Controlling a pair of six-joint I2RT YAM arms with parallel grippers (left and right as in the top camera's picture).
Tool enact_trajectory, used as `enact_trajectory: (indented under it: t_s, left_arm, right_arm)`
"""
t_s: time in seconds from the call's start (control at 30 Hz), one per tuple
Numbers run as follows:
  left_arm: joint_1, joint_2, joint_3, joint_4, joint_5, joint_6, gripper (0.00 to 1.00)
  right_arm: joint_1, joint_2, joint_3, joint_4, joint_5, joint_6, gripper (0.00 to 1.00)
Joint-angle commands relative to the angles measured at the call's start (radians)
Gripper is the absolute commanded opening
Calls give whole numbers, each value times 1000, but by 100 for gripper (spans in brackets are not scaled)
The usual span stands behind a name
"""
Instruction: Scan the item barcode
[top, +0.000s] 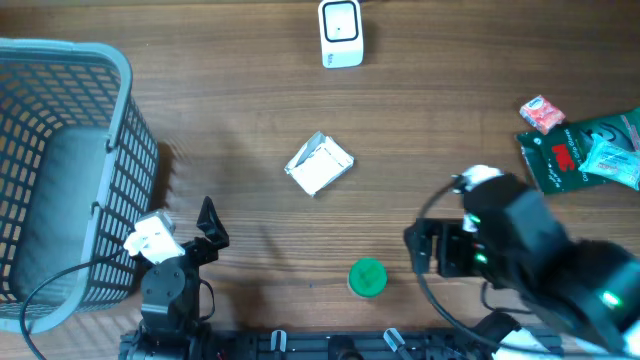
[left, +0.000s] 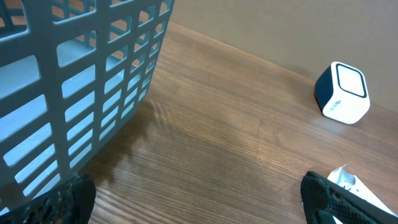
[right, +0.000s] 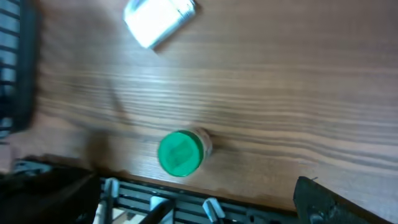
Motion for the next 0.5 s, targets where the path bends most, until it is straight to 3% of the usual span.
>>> enact_trajectory:
  t_s: [0.0, 0.13, 0.27, 0.47]
  left_arm:
    - [-1, -7, -2, 2, -6, -6, 100]
    - [-1, -7, -2, 2, -6, -6, 100]
    - [-1, -7, -2, 2, -6, -5, 100]
    - [-1, -7, -2, 2, -6, -5, 100]
  right_arm:
    - [17, 78, -69, 13, -20, 72, 100]
    - [160, 194, -108, 152, -19, 98, 100]
    - [304, 351, -108, 168, 48, 152, 100]
    - [362, 487, -108, 172, 55, 150, 100]
